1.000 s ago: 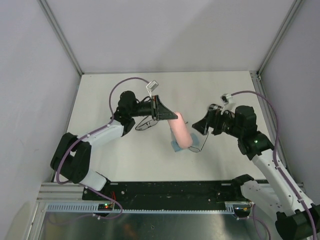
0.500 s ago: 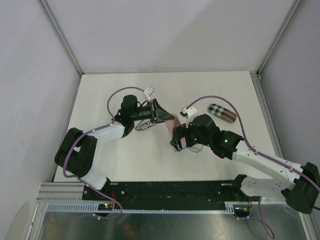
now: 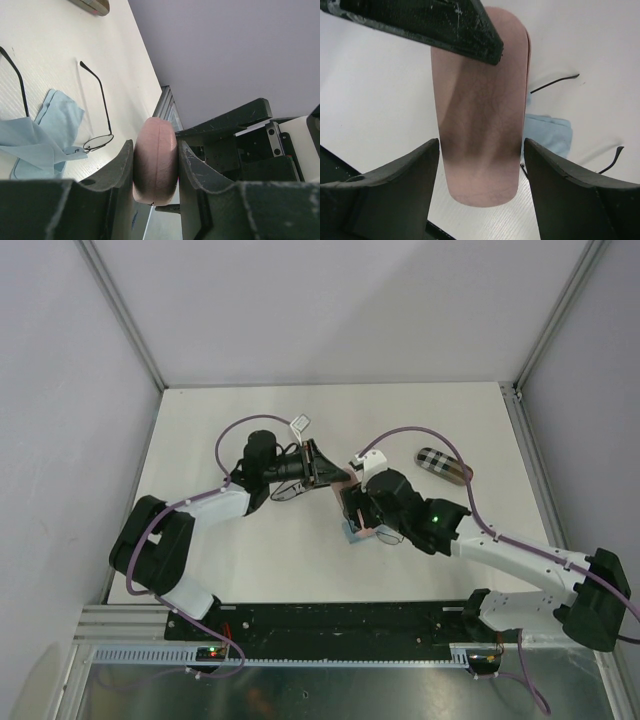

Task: Organize the sunglasses
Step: Pass from the left arm to the right

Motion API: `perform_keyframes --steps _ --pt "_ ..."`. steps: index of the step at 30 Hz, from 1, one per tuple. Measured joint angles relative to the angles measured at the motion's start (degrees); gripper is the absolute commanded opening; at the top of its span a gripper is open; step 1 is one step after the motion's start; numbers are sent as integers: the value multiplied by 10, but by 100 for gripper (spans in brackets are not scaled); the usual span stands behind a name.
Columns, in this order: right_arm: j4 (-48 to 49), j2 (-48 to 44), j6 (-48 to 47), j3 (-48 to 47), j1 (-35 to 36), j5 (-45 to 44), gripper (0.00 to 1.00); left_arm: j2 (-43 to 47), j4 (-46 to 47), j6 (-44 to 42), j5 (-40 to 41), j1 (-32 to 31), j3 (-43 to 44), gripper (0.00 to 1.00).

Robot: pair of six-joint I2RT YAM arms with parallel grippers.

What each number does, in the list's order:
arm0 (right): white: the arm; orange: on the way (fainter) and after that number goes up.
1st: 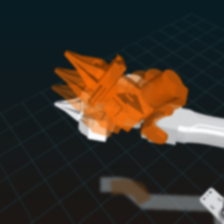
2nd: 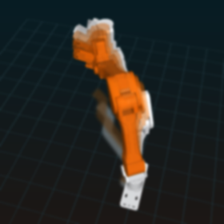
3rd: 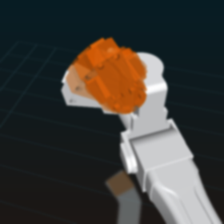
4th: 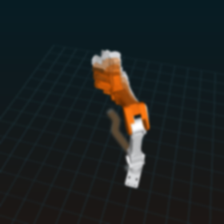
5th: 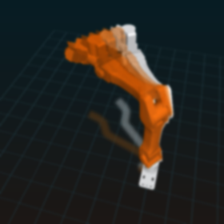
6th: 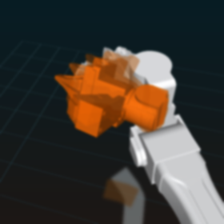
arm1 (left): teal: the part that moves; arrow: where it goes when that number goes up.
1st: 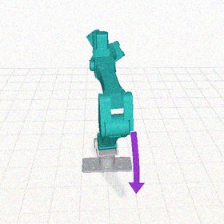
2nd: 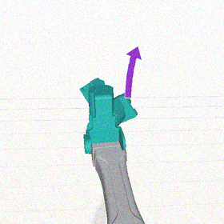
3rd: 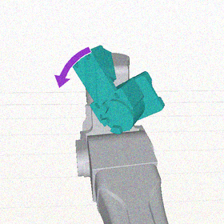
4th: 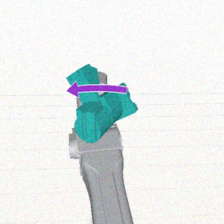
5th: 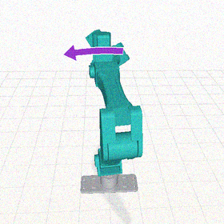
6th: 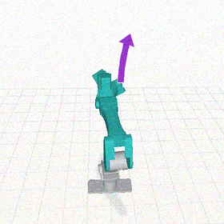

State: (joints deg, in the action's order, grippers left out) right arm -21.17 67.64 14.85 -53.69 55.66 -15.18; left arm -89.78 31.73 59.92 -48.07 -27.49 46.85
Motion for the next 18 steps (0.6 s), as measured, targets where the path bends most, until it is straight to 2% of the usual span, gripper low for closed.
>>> perform_keyframes --steps 4,8,13,18 --pt "1 10 0 -4 1 -12 82 0 -2 0 0 -2 0 0" --pt "1 23 -1 -5 6 -23 83 0 -2 0 0 -2 0 0" --pt "0 42 -3 -7 19 -41 66 1 -2 0 0 -2 0 0" --pt "-2 47 -3 -10 26 -57 61 2 -4 -2 -1 -1 0 1"
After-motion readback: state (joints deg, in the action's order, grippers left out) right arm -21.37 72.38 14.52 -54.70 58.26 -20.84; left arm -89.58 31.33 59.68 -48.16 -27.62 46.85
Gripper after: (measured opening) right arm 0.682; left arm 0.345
